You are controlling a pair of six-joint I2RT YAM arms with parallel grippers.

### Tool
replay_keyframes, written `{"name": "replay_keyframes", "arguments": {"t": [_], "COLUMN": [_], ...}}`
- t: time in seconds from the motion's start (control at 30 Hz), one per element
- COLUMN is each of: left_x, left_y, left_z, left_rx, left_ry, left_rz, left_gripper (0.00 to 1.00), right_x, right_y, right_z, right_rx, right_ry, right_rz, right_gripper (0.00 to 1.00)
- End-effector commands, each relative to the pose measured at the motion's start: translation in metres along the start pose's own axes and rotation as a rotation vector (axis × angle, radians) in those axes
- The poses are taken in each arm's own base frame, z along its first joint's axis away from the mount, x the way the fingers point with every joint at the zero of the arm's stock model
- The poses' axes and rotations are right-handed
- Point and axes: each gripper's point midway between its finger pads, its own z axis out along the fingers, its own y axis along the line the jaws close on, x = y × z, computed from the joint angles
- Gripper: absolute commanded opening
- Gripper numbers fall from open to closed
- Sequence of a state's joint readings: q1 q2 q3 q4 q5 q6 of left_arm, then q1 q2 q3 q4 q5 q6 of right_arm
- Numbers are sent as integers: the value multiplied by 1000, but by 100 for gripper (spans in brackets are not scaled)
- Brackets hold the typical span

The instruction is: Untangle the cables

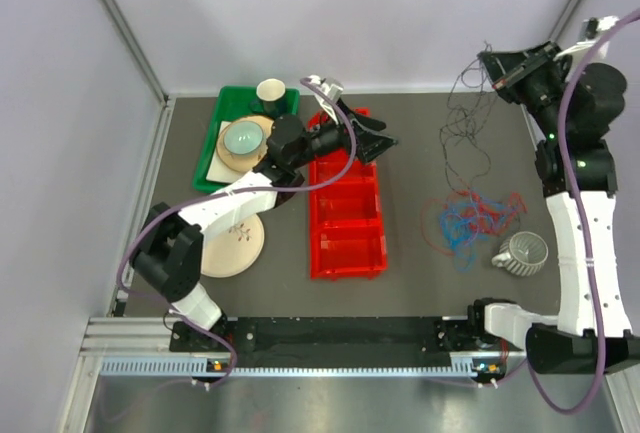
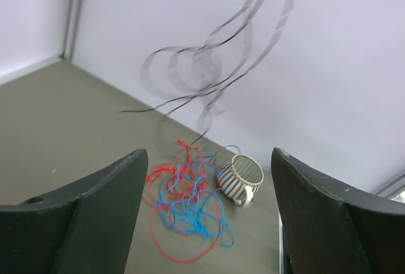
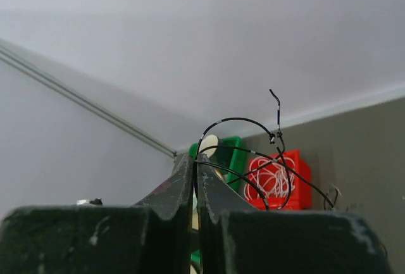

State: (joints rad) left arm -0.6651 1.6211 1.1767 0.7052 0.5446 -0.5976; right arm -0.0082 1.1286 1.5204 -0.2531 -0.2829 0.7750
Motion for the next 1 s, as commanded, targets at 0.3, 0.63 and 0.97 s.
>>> {"name": "replay_keyframes", "arguments": {"t": [0.3, 0.63, 0.97], "left_x": [25, 43, 55], "left_y": [-29, 10, 19], "left_z": [80, 126, 165], "left_rx": [63, -41, -42], "left_ry": [-12, -12, -18], "left_rz": [242, 200, 170], "left_gripper": [98, 99, 99], "right_x": [13, 17, 21], "right_y": [3, 2, 2], "right_z": [5, 4, -1], "right_rx": [-49, -56, -57], "right_ry": [35, 50, 54], "right_rz": [64, 63, 71], "right_gripper": [0, 0, 0]}}
